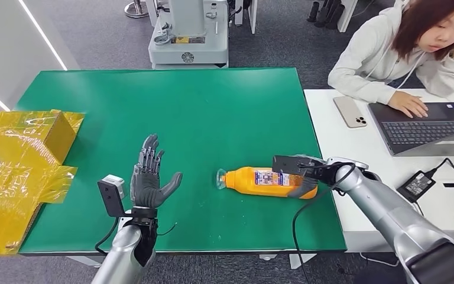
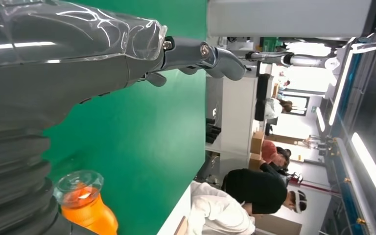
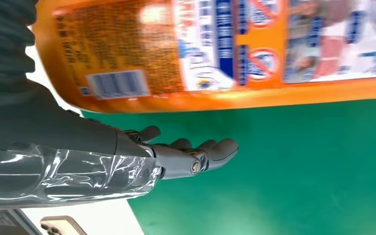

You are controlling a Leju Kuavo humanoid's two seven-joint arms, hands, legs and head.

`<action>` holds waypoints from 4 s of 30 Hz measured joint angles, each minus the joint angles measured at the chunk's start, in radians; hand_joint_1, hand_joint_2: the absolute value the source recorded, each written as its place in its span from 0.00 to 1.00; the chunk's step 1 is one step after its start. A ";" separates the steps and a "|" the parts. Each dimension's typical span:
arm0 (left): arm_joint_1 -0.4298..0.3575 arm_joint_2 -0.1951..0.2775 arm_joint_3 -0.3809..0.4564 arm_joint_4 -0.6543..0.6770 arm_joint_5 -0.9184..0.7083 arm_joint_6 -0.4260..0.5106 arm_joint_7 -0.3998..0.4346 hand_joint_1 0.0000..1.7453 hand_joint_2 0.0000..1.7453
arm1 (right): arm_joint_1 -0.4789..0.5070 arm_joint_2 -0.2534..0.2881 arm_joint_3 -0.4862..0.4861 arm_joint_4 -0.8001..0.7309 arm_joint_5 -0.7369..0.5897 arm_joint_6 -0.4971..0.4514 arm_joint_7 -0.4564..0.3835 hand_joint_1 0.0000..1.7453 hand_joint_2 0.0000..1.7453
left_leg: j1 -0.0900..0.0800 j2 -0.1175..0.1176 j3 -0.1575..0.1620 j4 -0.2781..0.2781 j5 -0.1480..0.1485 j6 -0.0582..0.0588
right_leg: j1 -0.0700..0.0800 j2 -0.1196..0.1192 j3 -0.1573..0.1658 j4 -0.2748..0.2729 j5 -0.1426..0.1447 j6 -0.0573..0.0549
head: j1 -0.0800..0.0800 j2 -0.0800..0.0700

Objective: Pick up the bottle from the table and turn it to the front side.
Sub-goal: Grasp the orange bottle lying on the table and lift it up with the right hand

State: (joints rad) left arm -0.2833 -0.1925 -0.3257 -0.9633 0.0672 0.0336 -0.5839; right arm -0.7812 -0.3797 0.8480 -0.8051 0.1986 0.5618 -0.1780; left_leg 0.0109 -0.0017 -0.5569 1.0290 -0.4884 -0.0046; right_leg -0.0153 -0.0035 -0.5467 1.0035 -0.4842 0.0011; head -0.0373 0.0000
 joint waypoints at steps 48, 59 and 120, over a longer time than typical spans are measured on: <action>0.014 0.018 -0.052 0.059 0.031 -0.007 -0.004 0.00 1.00 | 0.237 -0.131 0.070 -0.159 -0.137 -0.377 -0.165 1.00 1.00 | 0.001 0.001 0.002 0.001 0.000 0.001 | 0.002 0.001 0.003 0.000 0.001 0.001 | 0.000 0.000; 0.027 0.019 -0.086 0.067 0.037 0.029 0.014 0.00 1.00 | 0.589 0.174 -0.227 -0.327 -0.194 -0.550 -0.272 1.00 1.00 | 0.002 0.000 -0.002 -0.002 0.002 -0.001 | 0.002 -0.001 -0.002 0.001 0.000 0.000 | 0.000 0.000; -0.524 -0.074 -0.098 0.400 0.195 -0.323 0.220 0.00 1.00 | 0.288 0.430 -0.418 -0.181 0.145 -0.794 -0.327 1.00 1.00 | 0.000 0.000 -0.013 0.001 0.008 0.000 | 0.001 0.000 -0.014 0.004 0.006 0.000 | 0.000 0.000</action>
State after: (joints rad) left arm -0.8074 -0.2669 -0.4237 -0.5632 0.2622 -0.2892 -0.3636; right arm -0.4932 0.0506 0.4297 -0.9856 0.3432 -0.2325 -0.5053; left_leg 0.0113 -0.0015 -0.5698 1.0297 -0.4806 -0.0043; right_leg -0.0146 -0.0038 -0.5604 1.0078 -0.4783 0.0007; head -0.0378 0.0000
